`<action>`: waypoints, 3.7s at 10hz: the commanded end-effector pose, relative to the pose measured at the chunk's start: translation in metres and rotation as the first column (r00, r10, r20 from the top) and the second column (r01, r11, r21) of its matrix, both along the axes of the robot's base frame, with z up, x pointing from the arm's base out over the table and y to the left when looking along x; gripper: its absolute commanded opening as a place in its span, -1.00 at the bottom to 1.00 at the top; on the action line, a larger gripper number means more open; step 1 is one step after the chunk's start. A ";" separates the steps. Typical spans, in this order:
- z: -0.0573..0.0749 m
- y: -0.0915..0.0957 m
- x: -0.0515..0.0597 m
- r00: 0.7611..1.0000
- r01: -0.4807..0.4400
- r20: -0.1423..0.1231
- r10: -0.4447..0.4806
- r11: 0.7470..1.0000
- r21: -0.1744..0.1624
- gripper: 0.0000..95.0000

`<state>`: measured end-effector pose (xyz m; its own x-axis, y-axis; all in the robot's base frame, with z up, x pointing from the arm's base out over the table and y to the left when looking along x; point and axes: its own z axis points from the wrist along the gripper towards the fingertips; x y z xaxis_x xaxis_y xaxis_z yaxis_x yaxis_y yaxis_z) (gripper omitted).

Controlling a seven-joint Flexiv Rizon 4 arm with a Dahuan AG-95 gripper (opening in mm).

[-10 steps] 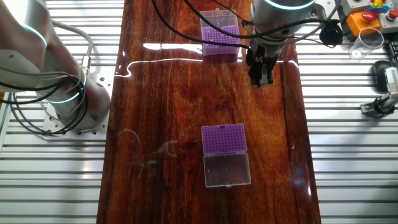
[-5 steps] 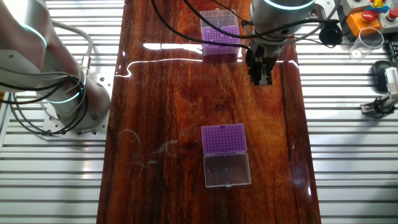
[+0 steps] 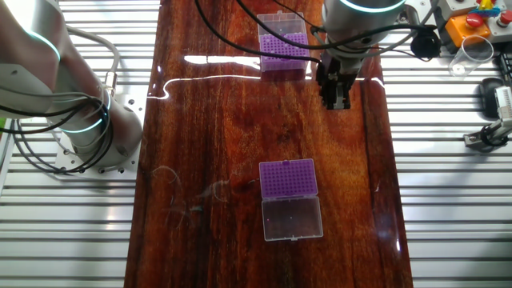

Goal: Transfer all small pipette tips from one holder to another

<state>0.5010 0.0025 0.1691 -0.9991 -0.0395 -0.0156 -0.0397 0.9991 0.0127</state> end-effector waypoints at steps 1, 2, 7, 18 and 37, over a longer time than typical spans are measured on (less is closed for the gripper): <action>0.000 0.000 0.000 1.000 0.000 0.000 0.000 1.000 0.001 -1.00; 0.000 0.000 0.000 1.000 0.000 0.000 0.000 1.000 0.001 -1.00; 0.000 0.000 0.000 1.000 0.000 0.000 0.000 1.000 0.001 -1.00; 0.000 0.000 0.000 1.000 -0.007 0.000 0.007 1.000 0.001 -1.00; -0.021 0.077 0.001 0.899 -0.434 -0.051 0.435 0.900 0.023 -1.00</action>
<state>0.5021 0.0841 0.1475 -0.8534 -0.5207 0.0226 -0.5191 0.8531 0.0517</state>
